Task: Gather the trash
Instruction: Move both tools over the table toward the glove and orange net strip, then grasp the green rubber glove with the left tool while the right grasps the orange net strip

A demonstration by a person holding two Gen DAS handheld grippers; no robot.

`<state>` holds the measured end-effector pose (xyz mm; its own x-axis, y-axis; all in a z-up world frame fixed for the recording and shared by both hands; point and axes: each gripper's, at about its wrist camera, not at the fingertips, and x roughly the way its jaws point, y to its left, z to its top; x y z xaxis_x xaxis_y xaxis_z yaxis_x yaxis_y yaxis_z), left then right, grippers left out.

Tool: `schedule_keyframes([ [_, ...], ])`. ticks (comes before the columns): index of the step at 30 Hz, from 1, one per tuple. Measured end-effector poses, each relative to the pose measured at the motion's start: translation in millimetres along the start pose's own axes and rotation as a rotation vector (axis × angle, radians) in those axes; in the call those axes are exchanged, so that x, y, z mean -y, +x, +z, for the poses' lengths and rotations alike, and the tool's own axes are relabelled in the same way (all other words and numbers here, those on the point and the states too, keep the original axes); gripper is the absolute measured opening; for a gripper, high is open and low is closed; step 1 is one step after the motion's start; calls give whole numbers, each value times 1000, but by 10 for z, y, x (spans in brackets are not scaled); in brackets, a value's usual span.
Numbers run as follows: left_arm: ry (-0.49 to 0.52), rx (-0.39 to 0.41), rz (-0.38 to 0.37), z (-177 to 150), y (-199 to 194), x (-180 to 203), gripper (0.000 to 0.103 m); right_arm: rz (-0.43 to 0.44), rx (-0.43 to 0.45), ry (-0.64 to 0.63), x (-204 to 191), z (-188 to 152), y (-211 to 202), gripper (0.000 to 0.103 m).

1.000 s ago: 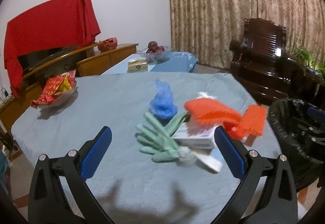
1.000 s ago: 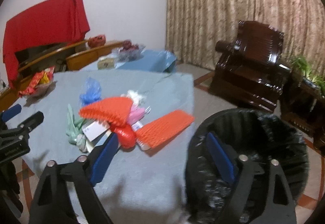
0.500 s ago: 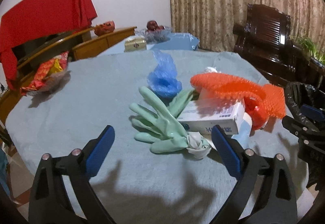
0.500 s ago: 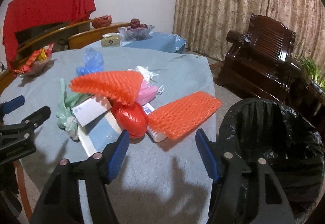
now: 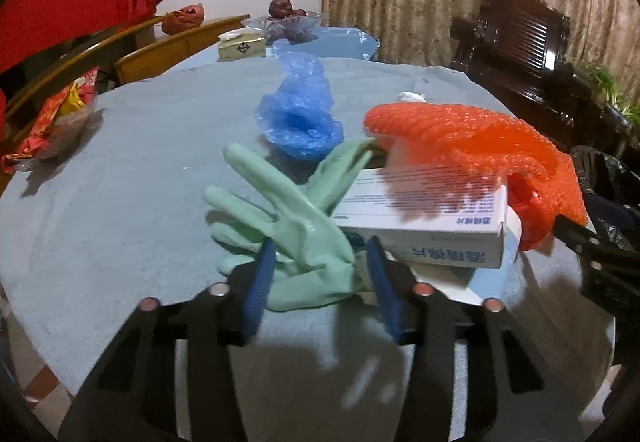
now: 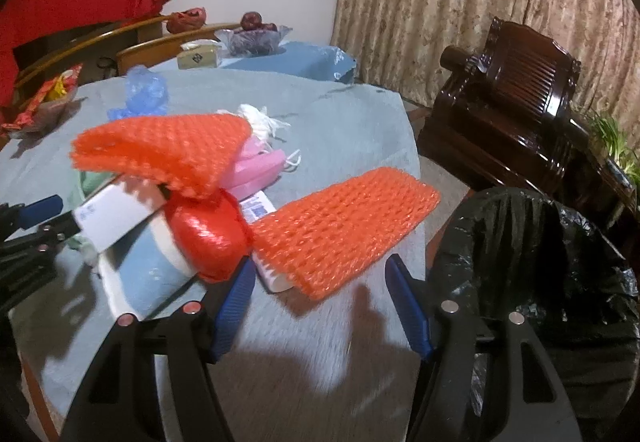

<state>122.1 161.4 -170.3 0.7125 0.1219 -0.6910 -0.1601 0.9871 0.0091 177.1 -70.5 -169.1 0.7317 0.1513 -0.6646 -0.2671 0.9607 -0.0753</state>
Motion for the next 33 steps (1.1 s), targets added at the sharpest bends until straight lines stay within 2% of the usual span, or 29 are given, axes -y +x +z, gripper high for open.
schedule_keyframes([
  [2, 16, 1, -13, -4, 6, 42, 30, -10, -14, -9, 3, 13, 72, 66],
  [4, 27, 2, -13, -15, 9, 72, 28, 8, -25, -20, 7, 25, 133, 65],
  [5, 24, 1, -16, -20, 7, 74, 26, 41, -31, -24, 9, 28, 140, 60],
  [6, 22, 0, -14, -27, 10, 73, 18, 68, -36, -28, 9, 34, 142, 47],
  [7, 15, -4, -18, -31, 15, 53, 18, 93, -41, -35, -1, 43, 137, 35],
  [8, 7, -5, -26, -16, 13, 34, 17, 112, -44, -37, -7, 48, 129, 29],
  [9, 0, -5, -32, -8, 11, 17, 15, 145, -46, -42, -19, 46, 104, 15],
  [10, 0, -5, -35, -7, 4, 9, 15, 158, -45, -46, -26, 45, 87, 8],
  [13, 16, 1, -34, 1, -42, 14, 12, 190, -36, -53, -29, 23, -8, 3],
  [18, 2, 13, -42, -13, -165, 3, 3, 195, -21, -22, 56, 51, -124, 4],
  [21, 8, 14, -44, -25, -177, 6, 3, 180, -18, 23, 130, 128, -98, 24],
  [23, 12, 12, -42, -16, -154, 1, 3, 165, -15, 41, 162, 190, -46, 29],
  [25, 11, -2, -46, -4, -116, 1, 4, 168, -19, 56, 178, 233, 6, 44],
  [28, 15, -6, -37, 2, -91, 4, 8, 150, -36, 64, 191, 282, 124, 55],
  [30, 13, -17, -42, 21, -63, 13, 23, 152, -68, 89, 204, 295, 246, 59],
  [32, 15, -18, -40, 31, -44, 10, 35, 159, -97, 106, 213, 296, 366, 59],
  [33, 18, -21, -40, 34, -29, 19, 35, 167, -102, 108, 219, 288, 395, 57],
])
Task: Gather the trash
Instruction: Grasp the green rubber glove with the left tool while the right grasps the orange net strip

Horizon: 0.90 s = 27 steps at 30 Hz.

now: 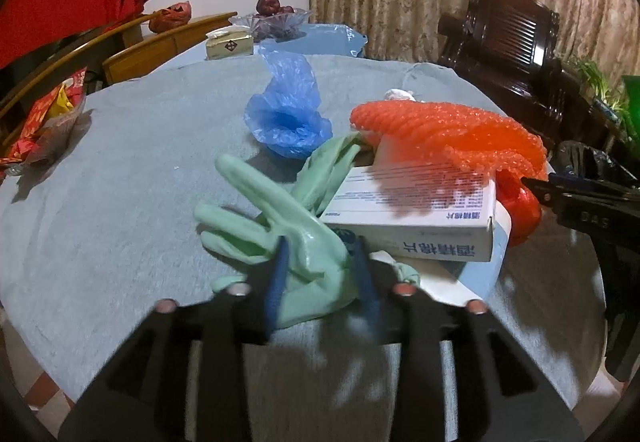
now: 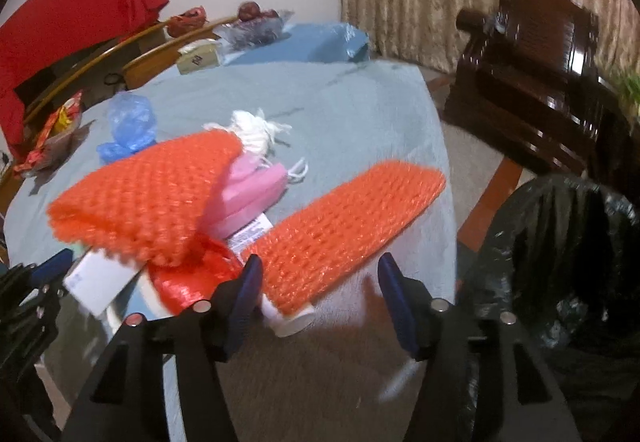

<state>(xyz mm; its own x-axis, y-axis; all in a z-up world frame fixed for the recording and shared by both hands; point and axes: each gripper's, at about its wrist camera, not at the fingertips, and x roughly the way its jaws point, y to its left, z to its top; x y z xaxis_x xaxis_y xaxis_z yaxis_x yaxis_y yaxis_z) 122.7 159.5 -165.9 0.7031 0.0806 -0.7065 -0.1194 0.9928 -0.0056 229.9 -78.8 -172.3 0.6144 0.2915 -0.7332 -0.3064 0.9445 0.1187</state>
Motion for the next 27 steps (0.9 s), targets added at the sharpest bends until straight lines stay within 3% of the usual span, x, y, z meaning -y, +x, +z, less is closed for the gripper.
schedule_keyframes([
  [4, 2, -5, -4, 0, 33, 40, 28, 73, 12, -35, -60, -13, -1, 18],
  [6, -7, -7, -10, 10, 40, 35, 16, 81, 30, -67, -107, -25, -71, 11],
  [9, -14, 10, -7, 26, 0, 23, 3, 104, 56, -67, -139, -1, -198, 10],
  [20, -28, 92, -50, 51, -507, -19, 1, 97, 143, -59, -56, -48, -890, 10],
  [27, -10, 165, -106, 182, -891, 155, 1, 89, 168, -62, 5, -130, -1225, 10],
])
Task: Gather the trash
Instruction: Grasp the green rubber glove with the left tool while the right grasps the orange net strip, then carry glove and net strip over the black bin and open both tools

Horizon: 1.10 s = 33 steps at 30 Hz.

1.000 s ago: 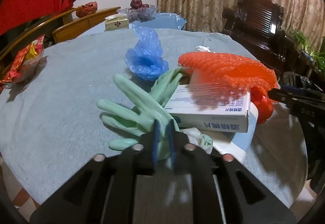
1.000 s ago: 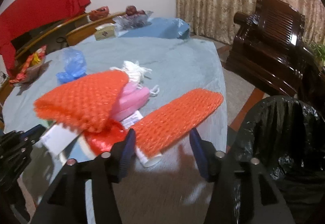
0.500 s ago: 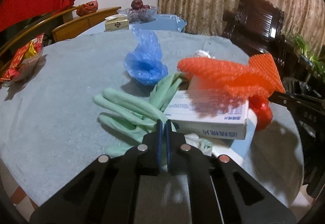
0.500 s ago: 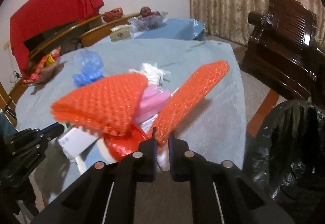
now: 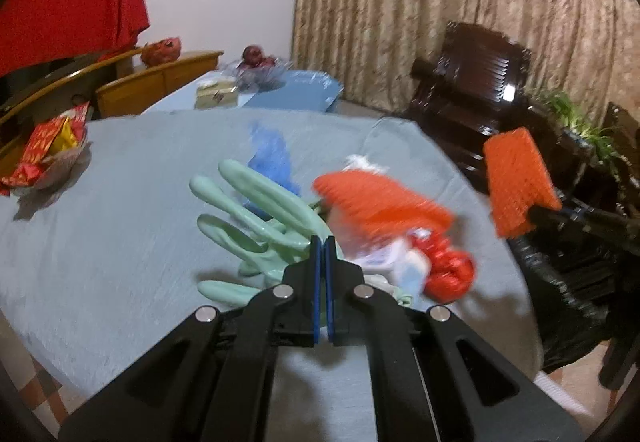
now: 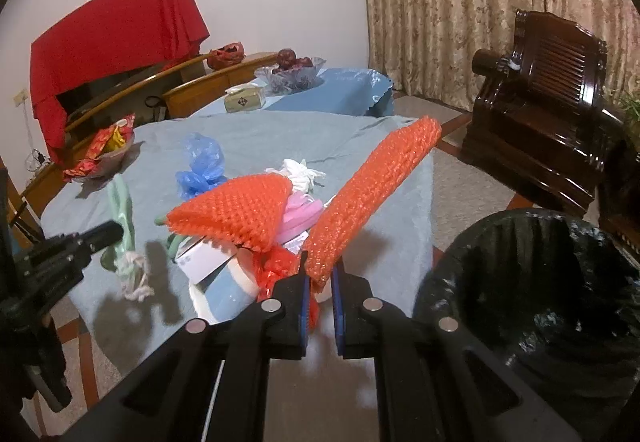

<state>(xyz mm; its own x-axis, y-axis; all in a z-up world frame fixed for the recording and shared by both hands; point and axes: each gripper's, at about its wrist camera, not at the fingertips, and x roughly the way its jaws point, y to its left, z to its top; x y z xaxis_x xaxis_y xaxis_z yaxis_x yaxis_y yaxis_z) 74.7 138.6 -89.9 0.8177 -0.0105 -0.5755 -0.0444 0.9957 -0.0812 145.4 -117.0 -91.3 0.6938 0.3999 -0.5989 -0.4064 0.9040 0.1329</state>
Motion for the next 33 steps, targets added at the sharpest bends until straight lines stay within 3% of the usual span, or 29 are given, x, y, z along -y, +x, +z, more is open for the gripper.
schedule_keyframes([
  [5, 45, 56, -87, 199, -145, 394, 1, -41, 31, 3, 155, -17, -275, 10],
  [12, 127, 78, -224, 338, -25, 1095, 1, -164, 30, 69, 709, -159, -623, 10],
  [23, 235, -10, -432, 322, 618, 2333, 1, -327, -38, 192, 1498, -580, -769, 10],
  [26, 264, -46, -484, 274, 766, 2595, 7, -353, -53, 216, 1598, -660, -769, 13],
  [28, 276, -51, -505, 236, 833, 2690, 11, -374, -60, 224, 1650, -711, -797, 21],
  [30, 281, -55, -512, 211, 871, 2727, 31, -391, -53, 237, 1685, -745, -839, 33],
  [32, 270, -56, -502, 201, 892, 2695, 36, -394, -40, 245, 1690, -748, -876, 40],
  [33, 267, -56, -495, 213, 885, 2644, 39, -395, -31, 247, 1689, -735, -890, 48],
])
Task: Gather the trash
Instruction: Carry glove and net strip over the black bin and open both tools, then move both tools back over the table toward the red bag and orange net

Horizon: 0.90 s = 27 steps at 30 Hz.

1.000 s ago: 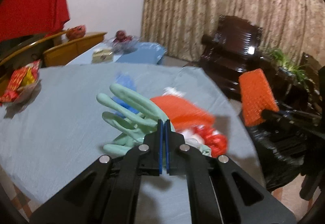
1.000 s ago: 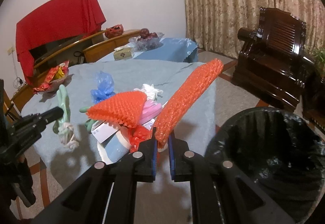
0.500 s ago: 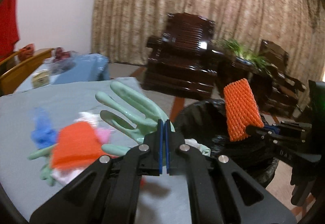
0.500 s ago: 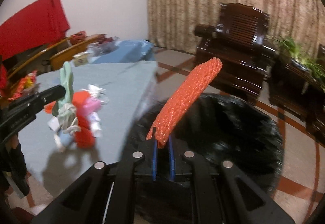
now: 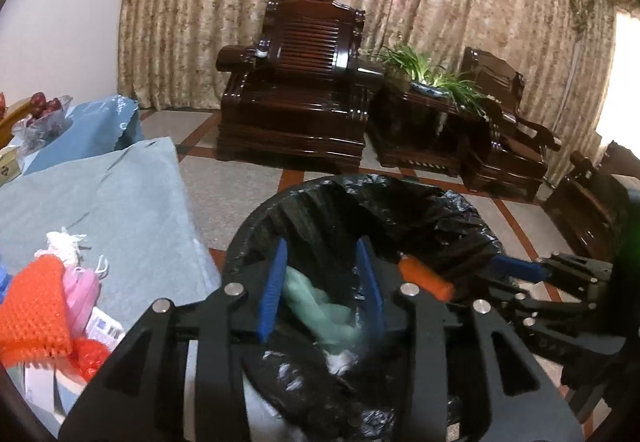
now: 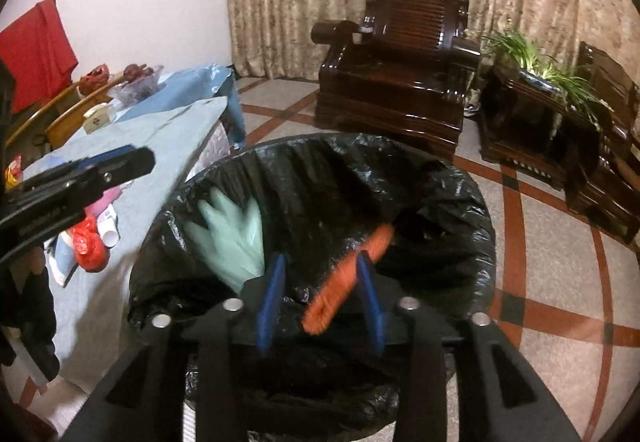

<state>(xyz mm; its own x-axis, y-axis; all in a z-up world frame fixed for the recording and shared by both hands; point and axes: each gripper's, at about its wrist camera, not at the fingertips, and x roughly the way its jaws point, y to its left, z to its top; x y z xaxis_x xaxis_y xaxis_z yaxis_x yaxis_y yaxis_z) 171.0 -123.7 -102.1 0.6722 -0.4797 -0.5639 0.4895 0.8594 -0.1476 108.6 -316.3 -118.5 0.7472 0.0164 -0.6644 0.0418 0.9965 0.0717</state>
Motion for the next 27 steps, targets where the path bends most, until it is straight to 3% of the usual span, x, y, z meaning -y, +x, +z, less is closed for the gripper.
schedule_keyframes([
  [1, -4, 2, 12, -11, -36, -37, 42, 0, 9, 3, 18, 12, -8, 62],
  [4, -15, 40, 75, -67, -279, -213, 63, 11, 52, 0, -67, 7, -91, 84],
  [7, -31, 78, 171, -123, -580, -429, 79, 39, 88, -13, -236, 69, -141, 95],
  [10, -58, 94, 259, -196, -857, -713, 90, 86, 106, -16, -418, 133, -140, 97],
  [19, -149, 104, 497, -420, -1590, -1558, 92, 229, 124, -93, -1287, 287, -7, 97],
  [27, -217, 91, 599, -624, -1894, -2072, 92, 323, 117, -186, -2086, 365, 228, 97],
])
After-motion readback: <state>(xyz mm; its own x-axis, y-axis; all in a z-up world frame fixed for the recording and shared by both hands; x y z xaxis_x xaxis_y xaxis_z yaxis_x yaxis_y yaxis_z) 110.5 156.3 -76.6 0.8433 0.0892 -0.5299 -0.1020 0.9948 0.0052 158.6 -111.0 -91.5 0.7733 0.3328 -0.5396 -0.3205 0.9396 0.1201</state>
